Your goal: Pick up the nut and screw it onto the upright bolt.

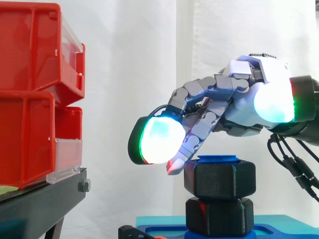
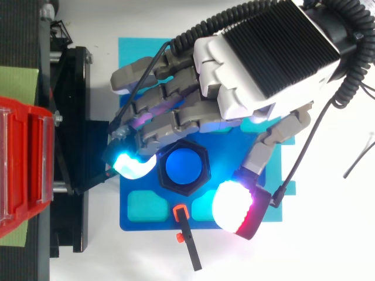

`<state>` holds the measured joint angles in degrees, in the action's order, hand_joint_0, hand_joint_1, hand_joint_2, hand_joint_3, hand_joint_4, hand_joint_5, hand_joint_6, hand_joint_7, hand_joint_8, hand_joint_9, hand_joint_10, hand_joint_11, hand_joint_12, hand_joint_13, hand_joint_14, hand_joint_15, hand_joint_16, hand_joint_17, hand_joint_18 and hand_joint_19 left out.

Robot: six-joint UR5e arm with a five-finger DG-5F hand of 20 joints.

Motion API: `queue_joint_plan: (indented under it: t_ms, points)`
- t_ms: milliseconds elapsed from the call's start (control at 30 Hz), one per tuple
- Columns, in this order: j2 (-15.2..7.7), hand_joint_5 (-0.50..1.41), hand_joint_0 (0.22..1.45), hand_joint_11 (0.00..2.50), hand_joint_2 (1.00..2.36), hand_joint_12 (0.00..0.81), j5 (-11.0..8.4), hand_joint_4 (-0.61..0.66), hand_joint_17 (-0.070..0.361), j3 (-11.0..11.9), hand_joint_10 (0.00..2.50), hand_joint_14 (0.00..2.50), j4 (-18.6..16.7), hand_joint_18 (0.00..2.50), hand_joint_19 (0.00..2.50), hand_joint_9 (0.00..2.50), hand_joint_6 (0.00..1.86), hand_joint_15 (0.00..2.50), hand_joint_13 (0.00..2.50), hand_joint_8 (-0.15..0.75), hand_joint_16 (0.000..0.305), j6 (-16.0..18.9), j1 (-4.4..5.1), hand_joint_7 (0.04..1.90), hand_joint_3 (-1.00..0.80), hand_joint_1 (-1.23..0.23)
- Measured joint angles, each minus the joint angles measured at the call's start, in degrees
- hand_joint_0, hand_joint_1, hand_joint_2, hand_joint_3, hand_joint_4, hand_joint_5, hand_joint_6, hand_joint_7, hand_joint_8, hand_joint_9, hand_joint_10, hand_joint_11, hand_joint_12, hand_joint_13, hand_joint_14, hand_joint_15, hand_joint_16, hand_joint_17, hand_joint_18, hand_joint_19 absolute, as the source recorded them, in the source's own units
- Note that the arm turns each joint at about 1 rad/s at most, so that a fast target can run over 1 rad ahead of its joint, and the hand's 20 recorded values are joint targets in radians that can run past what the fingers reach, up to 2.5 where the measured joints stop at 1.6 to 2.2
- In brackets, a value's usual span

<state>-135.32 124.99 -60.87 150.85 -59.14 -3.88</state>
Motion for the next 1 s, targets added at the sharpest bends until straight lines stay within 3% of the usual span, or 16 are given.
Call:
queue_joint_plan:
  t_ms: [233,567,1000]
  points:
    - [0.0,-0.1,0.48,0.0,1.0,0.403,-0.01,0.28,0.144,0.0,0.0,0.0,-0.1,0.25,0.0,0.92,0.5,0.0,0.6,0.323,0.064,-0.1,0.08,0.65,-0.5,-0.43]
    - [-0.5,-0.18,0.47,0.0,1.0,0.4,0.11,0.15,0.147,-0.1,0.0,0.0,-0.3,0.22,0.0,0.77,0.5,0.0,0.54,0.29,0.065,-0.9,-0.08,0.51,-0.5,-0.45]
    - [-0.6,-0.14,0.47,0.0,1.0,0.4,0.14,0.22,0.147,-0.6,0.0,0.0,-0.3,0.15,0.0,0.69,0.5,0.0,0.49,0.289,0.065,-1.9,-0.29,0.56,-0.5,-0.44]
